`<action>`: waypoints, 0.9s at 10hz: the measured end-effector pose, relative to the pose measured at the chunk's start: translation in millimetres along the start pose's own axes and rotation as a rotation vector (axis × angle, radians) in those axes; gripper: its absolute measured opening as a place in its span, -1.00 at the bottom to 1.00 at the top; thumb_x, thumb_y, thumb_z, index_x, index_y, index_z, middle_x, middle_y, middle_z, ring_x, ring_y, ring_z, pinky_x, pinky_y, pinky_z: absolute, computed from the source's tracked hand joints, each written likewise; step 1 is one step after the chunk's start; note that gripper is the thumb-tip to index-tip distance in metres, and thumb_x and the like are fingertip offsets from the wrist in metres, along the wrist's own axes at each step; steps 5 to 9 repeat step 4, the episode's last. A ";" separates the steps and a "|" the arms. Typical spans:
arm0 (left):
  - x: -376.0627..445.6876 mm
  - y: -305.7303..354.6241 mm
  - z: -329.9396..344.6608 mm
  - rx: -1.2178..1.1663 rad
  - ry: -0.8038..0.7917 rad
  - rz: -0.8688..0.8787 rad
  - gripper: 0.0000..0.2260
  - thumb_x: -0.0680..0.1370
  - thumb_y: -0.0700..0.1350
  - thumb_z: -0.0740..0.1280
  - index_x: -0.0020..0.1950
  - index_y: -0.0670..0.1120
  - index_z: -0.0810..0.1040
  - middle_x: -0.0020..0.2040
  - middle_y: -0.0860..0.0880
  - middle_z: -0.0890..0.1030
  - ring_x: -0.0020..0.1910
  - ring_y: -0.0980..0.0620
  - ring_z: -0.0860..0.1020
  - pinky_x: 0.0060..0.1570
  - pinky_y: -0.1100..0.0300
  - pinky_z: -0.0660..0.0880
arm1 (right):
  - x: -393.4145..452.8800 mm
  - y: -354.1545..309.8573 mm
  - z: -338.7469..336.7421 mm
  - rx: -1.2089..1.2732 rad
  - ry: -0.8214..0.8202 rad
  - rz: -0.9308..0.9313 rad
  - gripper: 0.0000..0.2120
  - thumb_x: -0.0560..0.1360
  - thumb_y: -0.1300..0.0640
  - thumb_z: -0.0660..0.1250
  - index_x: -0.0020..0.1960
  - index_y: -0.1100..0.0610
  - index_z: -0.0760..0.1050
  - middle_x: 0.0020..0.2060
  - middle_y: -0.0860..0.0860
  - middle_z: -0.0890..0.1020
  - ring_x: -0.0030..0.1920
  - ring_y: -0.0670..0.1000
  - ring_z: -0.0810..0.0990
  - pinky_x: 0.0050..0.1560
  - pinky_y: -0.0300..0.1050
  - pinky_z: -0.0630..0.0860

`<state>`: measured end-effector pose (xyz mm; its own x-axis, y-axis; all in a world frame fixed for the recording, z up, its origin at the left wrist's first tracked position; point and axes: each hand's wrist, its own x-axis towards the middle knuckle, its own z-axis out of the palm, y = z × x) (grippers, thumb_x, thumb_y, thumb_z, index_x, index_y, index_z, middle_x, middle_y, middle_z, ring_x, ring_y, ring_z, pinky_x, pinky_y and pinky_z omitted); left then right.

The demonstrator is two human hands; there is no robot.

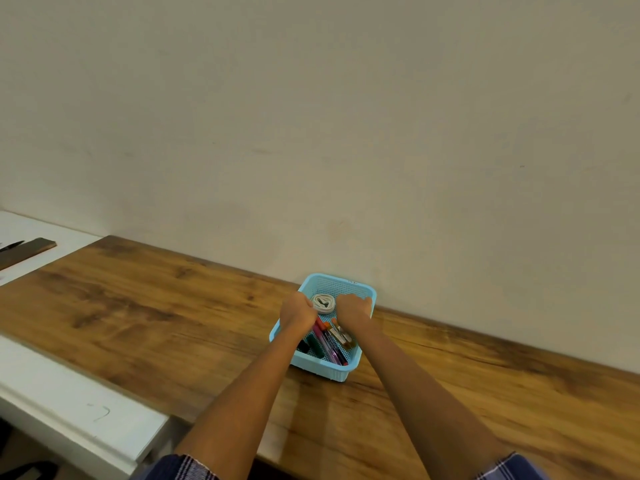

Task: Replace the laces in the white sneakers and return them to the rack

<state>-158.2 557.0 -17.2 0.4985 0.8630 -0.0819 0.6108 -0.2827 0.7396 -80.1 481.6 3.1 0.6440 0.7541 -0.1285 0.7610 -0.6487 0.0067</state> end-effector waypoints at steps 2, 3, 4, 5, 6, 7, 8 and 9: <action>1.7 -2.3 1.6 -0.028 -0.012 0.005 -0.91 0.48 -0.34 0.32 -0.11 -0.21 0.61 -0.06 -0.19 0.64 -0.07 -0.16 0.63 -0.07 -0.02 0.60 | -0.8 0.6 -0.8 0.004 -0.010 -0.011 -0.77 0.53 0.27 0.26 0.18 0.17 0.46 0.12 0.05 0.60 0.18 0.06 0.54 0.33 -0.02 0.25; 1.7 -3.0 4.3 -0.037 -0.013 0.016 -0.89 0.49 -0.34 0.31 -0.08 -0.21 0.61 -0.03 -0.19 0.64 -0.07 -0.16 0.63 -0.07 -0.02 0.60 | -2.4 -0.4 -3.2 0.029 0.016 -0.004 -0.76 0.55 0.31 0.19 0.19 0.18 0.45 0.12 0.06 0.60 0.18 0.07 0.53 0.33 0.00 0.26; -1.1 -3.3 3.8 -0.018 -0.014 0.005 -0.90 0.49 -0.35 0.32 -0.09 -0.20 0.61 -0.01 -0.19 0.64 -0.07 -0.16 0.63 -0.07 -0.02 0.60 | -2.8 0.2 -8.0 0.014 0.088 -0.007 -0.78 0.55 0.30 0.19 0.18 0.17 0.46 0.09 0.06 0.61 0.13 0.06 0.56 0.27 -0.03 0.31; -1.1 -3.3 3.8 -0.018 -0.014 0.005 -0.90 0.49 -0.35 0.32 -0.09 -0.20 0.61 -0.01 -0.19 0.64 -0.07 -0.16 0.63 -0.07 -0.02 0.60 | -2.8 0.2 -8.0 0.014 0.088 -0.007 -0.78 0.55 0.30 0.19 0.18 0.17 0.46 0.09 0.06 0.61 0.13 0.06 0.56 0.27 -0.03 0.31; -1.1 -3.3 3.8 -0.018 -0.014 0.005 -0.90 0.49 -0.35 0.32 -0.09 -0.20 0.61 -0.01 -0.19 0.64 -0.07 -0.16 0.63 -0.07 -0.02 0.60 | -2.8 0.2 -8.0 0.014 0.088 -0.007 -0.78 0.55 0.30 0.19 0.18 0.17 0.46 0.09 0.06 0.61 0.13 0.06 0.56 0.27 -0.03 0.31; -1.1 -3.3 3.8 -0.018 -0.014 0.005 -0.90 0.49 -0.35 0.32 -0.09 -0.20 0.61 -0.01 -0.19 0.64 -0.07 -0.16 0.63 -0.07 -0.02 0.60 | -2.8 0.2 -8.0 0.014 0.088 -0.007 -0.78 0.55 0.30 0.19 0.18 0.17 0.46 0.09 0.06 0.61 0.13 0.06 0.56 0.27 -0.03 0.31; -1.1 -3.3 3.8 -0.018 -0.014 0.005 -0.90 0.49 -0.35 0.32 -0.09 -0.20 0.61 -0.01 -0.19 0.64 -0.07 -0.16 0.63 -0.07 -0.02 0.60 | -2.8 0.2 -8.0 0.014 0.088 -0.007 -0.78 0.55 0.30 0.19 0.18 0.17 0.46 0.09 0.06 0.61 0.13 0.06 0.56 0.27 -0.03 0.31; -1.1 -3.3 3.8 -0.018 -0.014 0.005 -0.90 0.49 -0.35 0.32 -0.09 -0.20 0.61 -0.01 -0.19 0.64 -0.07 -0.16 0.63 -0.07 -0.02 0.60 | -2.8 0.2 -8.0 0.014 0.088 -0.007 -0.78 0.55 0.30 0.19 0.18 0.17 0.46 0.09 0.06 0.61 0.13 0.06 0.56 0.27 -0.03 0.31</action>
